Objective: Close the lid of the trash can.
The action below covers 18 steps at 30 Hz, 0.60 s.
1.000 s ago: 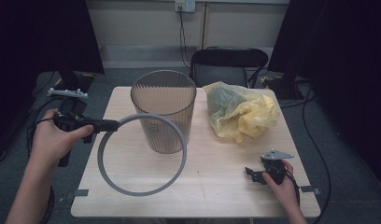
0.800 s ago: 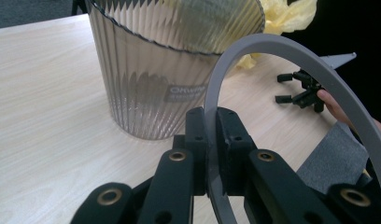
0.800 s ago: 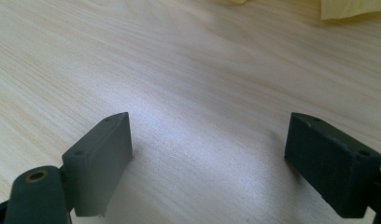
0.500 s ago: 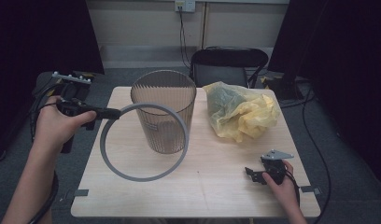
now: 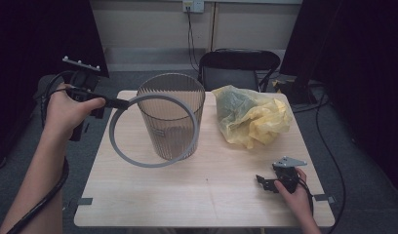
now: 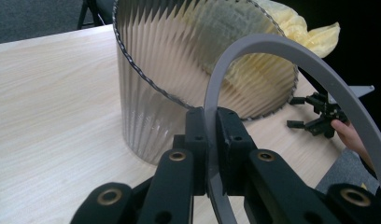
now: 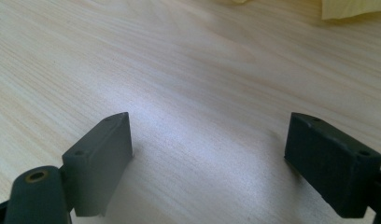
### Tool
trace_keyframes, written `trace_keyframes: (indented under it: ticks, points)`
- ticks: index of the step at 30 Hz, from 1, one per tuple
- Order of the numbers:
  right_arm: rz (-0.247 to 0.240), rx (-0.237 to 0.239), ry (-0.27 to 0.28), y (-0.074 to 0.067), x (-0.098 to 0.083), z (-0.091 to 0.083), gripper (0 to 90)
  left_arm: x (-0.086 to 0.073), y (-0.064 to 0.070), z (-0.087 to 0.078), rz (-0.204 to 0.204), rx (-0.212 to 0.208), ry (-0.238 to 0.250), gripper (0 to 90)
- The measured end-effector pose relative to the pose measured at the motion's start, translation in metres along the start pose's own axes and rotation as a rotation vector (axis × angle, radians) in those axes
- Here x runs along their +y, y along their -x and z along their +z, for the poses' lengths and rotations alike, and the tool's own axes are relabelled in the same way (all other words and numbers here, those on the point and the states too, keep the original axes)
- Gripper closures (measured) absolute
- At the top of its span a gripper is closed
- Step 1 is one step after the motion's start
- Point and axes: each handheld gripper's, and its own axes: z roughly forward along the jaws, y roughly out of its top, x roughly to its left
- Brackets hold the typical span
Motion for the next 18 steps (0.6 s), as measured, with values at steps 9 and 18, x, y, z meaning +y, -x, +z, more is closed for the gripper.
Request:
trace_keyframes:
  ticks: [9,18]
  points:
    - [-0.002,0.002,0.000,-0.001,-0.001,-0.001,14.0,0.016,-0.014,0.009,-0.030,-0.002,0.011,83.9]
    - [0.001,0.003,-0.002,-0.001,-0.001,-0.001,14.0,0.032,-0.026,0.018,-0.055,0.017,-0.002,84.0]
